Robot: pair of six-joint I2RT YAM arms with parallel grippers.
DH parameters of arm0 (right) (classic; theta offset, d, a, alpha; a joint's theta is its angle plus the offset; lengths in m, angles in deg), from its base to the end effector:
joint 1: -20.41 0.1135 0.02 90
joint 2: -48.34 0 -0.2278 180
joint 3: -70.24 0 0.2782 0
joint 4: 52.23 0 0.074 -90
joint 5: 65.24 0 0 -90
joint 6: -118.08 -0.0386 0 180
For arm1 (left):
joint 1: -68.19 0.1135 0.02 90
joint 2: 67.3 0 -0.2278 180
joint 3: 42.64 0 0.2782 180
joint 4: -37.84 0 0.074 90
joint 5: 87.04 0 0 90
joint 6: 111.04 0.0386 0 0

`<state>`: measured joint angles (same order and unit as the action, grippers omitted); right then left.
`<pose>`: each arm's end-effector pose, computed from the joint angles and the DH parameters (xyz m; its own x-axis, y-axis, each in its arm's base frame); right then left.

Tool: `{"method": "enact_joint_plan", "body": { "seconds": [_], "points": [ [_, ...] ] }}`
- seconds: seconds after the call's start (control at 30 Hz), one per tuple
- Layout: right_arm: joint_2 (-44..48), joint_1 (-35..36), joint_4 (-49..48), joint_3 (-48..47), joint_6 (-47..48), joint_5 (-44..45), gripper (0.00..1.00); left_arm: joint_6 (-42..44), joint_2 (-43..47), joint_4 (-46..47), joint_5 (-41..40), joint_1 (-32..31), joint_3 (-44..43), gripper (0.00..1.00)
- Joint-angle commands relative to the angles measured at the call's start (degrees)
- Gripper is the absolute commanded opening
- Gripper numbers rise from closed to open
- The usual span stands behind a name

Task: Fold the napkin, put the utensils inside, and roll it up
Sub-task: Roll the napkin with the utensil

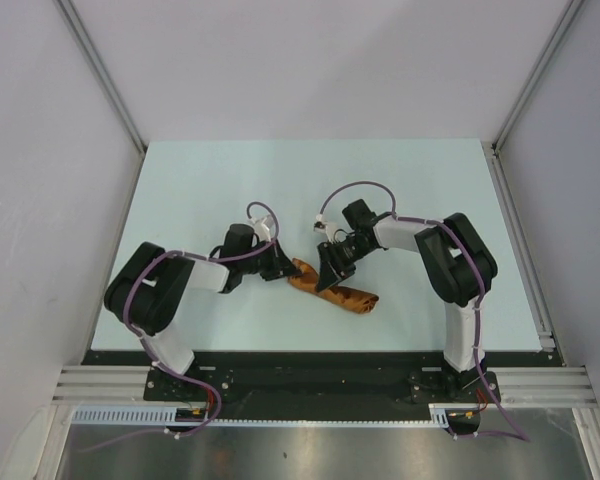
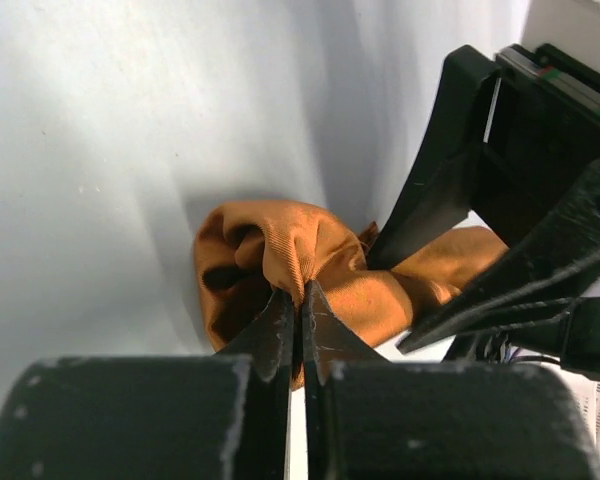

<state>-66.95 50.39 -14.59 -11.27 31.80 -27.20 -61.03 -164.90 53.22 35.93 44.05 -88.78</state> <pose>0.3137 0.2161 0.0721 -0.7852 -0.4992 -0.3664 -0.5775 0.3768 0.7243 0.2738 -0.1457 0.0590 -0.8902 -0.1919 -0.4132 0.2250 0.6035 -0.7649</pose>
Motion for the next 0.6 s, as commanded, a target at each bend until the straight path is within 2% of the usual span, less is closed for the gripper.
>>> {"method": "enact_joint_plan", "body": {
  "seconds": [0.0,0.17,0.3,0.4,0.53,0.57],
  "points": [
    [1.0,-0.4,0.8,-0.1,0.2,6.3,0.59,-1.2,-2.2,1.5,1.0,-0.5,-2.9,0.0],
    [8.1,-0.3,-0.1,1.3,-0.8,12.1,0.71,-1.6,-4.1,1.1,0.3,-0.5,-5.2,0.0],
    [16.2,0.8,-4.5,7.7,-1.6,20.7,0.89,-2.6,-5.1,1.0,0.3,-0.5,-7.0,0.0],
    [21.8,2.8,-7.6,11.4,-1.0,28.2,0.94,-2.6,-6.0,0.4,0.3,-0.5,-8.1,0.0],
    [25.5,10.3,-8.7,13.9,0.4,43.7,0.95,-2.3,-7.2,0.3,0.3,-0.5,-9.3,0.0],
    [26.0,10.9,-9.4,14.2,0.3,45.3,0.96,-2.3,-7.4,0.3,0.4,-0.4,-9.5,0.0]
  ]
}}
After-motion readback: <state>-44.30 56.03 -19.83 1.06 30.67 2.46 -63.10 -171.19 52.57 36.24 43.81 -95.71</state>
